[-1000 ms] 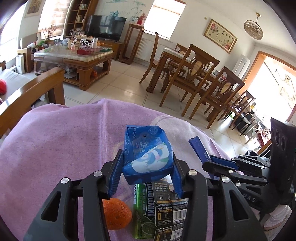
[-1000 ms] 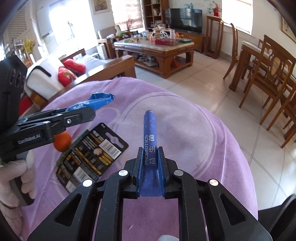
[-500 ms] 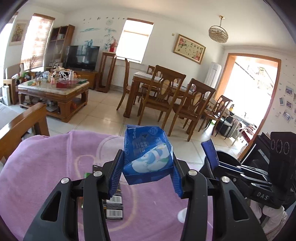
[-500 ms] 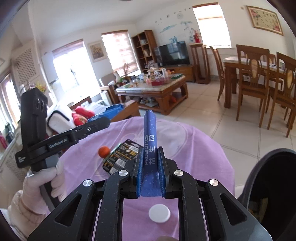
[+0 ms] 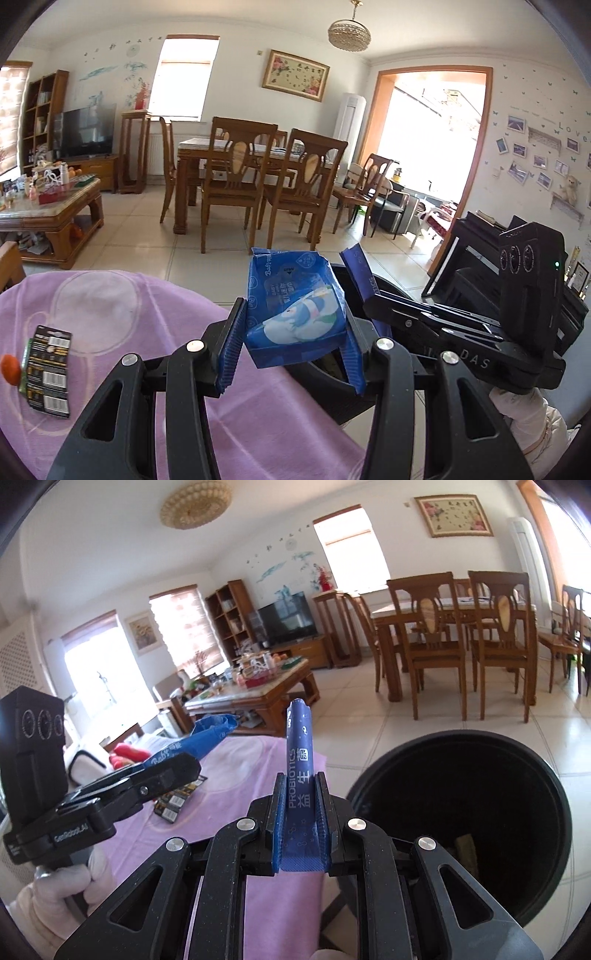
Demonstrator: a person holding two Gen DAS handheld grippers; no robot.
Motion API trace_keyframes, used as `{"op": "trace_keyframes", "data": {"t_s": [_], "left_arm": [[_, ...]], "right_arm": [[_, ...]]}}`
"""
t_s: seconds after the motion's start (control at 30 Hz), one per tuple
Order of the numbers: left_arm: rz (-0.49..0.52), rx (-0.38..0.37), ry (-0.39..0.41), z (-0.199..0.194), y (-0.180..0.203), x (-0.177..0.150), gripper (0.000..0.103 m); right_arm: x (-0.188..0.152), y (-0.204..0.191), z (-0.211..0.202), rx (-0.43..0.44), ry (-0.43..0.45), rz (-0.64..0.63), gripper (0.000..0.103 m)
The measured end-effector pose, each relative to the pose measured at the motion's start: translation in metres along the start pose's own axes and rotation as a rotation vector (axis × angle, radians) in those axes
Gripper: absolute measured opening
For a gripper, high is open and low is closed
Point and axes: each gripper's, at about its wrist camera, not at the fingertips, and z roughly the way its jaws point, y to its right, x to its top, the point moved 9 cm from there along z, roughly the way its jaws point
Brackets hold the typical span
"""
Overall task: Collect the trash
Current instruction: 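Carry the blue packet and blue tube over the black bin, then open both tools to drop the packet and tube into the bin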
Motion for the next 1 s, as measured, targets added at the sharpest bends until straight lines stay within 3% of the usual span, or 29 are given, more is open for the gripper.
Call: {"op": "trace_keyframes", "data": {"t_s": [0.27, 0.5, 1.0], "left_arm": [[0.068, -0.083, -0.07, 0.053, 0.067, -0.022, 0.046], [0.106, -0.103, -0.139, 0.086, 0.09, -0.047, 0.046], [0.11, -0.067, -0.192, 0.108, 0.094, -0.062, 0.049]], "right_arm": [[-0.01, 0.099, -0.046, -0.094, 0.05, 0.101, 0.016], [-0.034, 0.154, -0.048, -0.13, 0.024, 0.163, 0.016], [-0.047, 0.169, -0.01, -0.159, -0.021, 0.219, 0.017]]}}
